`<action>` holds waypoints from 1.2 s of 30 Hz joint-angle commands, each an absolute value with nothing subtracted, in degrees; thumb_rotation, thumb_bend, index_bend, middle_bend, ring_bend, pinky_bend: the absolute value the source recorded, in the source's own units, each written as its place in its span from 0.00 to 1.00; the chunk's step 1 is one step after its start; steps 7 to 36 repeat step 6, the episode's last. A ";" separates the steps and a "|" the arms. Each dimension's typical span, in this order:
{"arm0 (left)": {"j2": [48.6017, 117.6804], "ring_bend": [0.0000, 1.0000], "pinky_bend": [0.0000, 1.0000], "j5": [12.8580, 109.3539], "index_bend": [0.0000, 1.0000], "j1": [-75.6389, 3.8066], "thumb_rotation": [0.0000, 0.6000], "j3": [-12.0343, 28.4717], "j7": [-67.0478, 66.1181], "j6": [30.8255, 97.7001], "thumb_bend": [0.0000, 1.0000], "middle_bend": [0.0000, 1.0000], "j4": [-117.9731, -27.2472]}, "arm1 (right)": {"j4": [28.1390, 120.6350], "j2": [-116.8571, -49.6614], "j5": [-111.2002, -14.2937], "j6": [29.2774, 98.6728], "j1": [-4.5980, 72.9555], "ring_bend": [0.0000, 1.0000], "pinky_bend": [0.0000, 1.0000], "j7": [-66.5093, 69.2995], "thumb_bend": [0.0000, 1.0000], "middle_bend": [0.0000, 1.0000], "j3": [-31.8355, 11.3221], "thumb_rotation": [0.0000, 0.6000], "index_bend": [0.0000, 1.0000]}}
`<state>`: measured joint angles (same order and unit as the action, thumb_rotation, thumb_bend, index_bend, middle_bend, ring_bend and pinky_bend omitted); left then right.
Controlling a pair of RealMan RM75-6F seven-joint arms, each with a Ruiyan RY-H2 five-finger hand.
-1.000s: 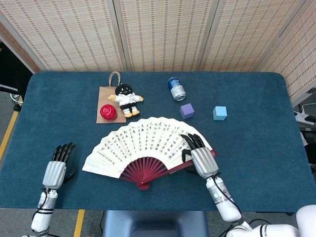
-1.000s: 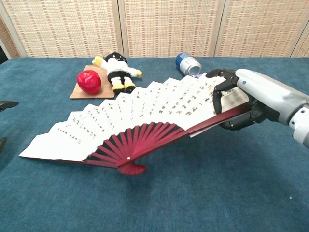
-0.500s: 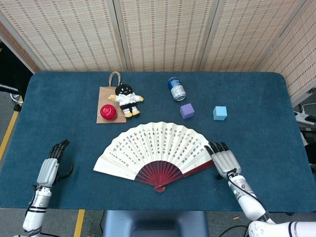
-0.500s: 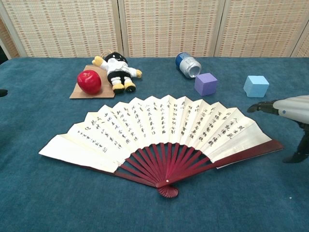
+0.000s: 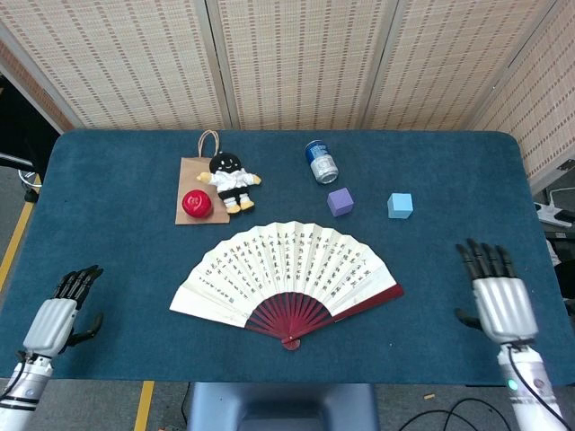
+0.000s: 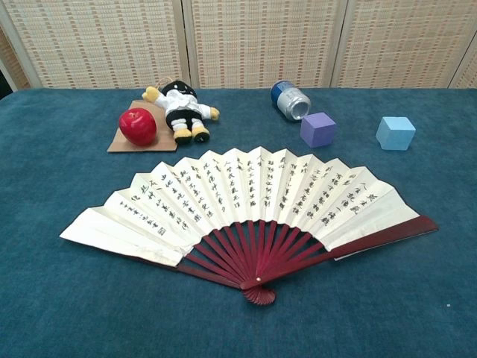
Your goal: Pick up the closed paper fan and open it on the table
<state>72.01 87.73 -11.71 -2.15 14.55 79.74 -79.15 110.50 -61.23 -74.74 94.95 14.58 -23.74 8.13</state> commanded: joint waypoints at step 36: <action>68.40 0.00 0.03 89.41 0.00 -10.33 1.00 -1.72 7.29 82.76 0.46 0.00 -84.58 | 98.73 -62.23 -82.22 100.79 3.43 0.00 0.00 -10.39 0.07 0.00 8.56 1.00 0.00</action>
